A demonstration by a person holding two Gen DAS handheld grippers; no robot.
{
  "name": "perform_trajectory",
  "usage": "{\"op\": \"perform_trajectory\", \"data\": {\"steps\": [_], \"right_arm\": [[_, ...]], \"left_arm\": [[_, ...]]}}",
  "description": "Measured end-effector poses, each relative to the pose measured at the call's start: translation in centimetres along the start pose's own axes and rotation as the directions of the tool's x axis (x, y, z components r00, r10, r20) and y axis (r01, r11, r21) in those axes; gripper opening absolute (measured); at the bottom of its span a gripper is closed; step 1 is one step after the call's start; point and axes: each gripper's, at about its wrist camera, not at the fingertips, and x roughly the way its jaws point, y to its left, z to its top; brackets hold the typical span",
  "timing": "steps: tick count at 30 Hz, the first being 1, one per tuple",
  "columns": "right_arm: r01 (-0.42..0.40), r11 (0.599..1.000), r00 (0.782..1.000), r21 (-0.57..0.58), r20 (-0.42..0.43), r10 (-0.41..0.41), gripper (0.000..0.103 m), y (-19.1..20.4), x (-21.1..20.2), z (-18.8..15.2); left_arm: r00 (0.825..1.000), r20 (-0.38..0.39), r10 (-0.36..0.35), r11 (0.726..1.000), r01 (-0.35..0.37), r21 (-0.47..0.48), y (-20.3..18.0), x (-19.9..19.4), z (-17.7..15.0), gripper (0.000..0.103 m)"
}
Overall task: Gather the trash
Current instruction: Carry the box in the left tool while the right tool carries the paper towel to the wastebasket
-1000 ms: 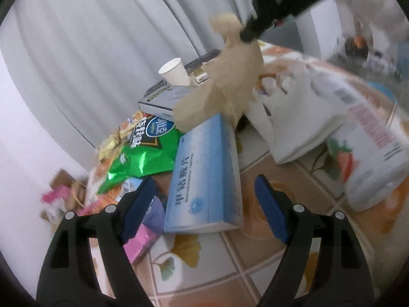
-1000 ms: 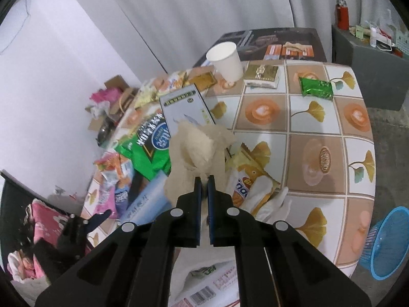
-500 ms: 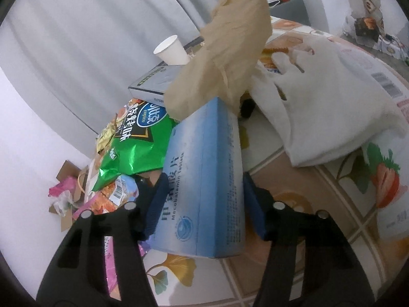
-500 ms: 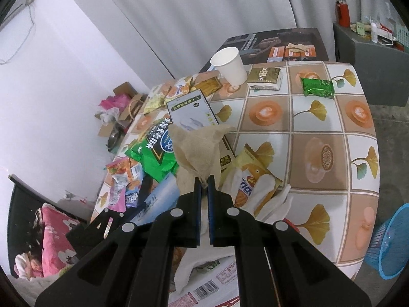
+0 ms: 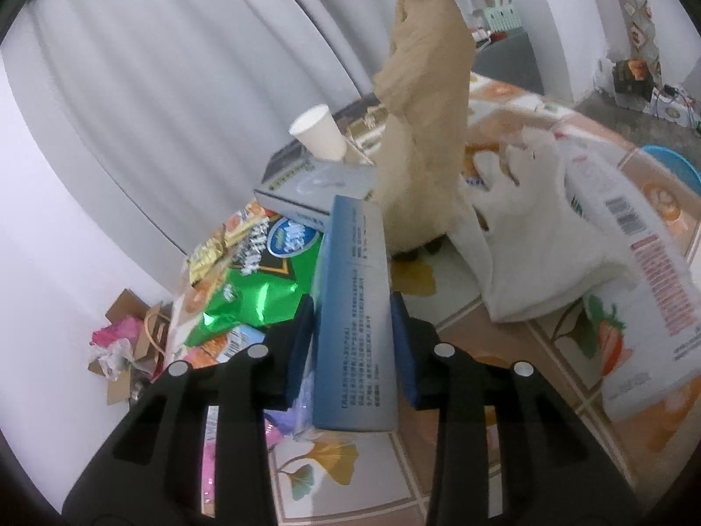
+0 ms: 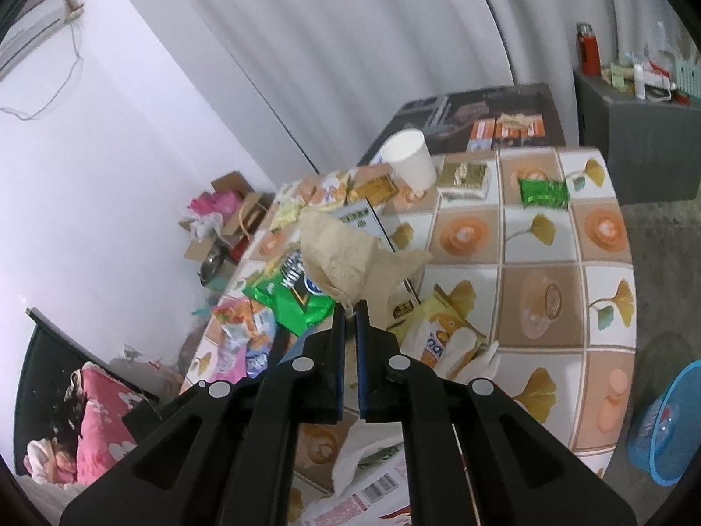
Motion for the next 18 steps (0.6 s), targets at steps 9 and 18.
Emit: {"op": "perform_trajectory", "data": {"steps": [9, 18], "right_arm": [[0.024, 1.000, 0.993, -0.020, 0.113, -0.021, 0.005, 1.6, -6.2, 0.4], [0.061, 0.997, 0.960, 0.047, 0.270, -0.071, 0.005, -0.9, -15.3, -1.6]], "left_arm": [[0.993, 0.119, 0.010, 0.998, -0.003, -0.060, 2.3, -5.3, 2.0, 0.032], [0.938, 0.250, -0.241, 0.942, 0.288, -0.173, 4.4, -10.8, 6.9, 0.032]]}}
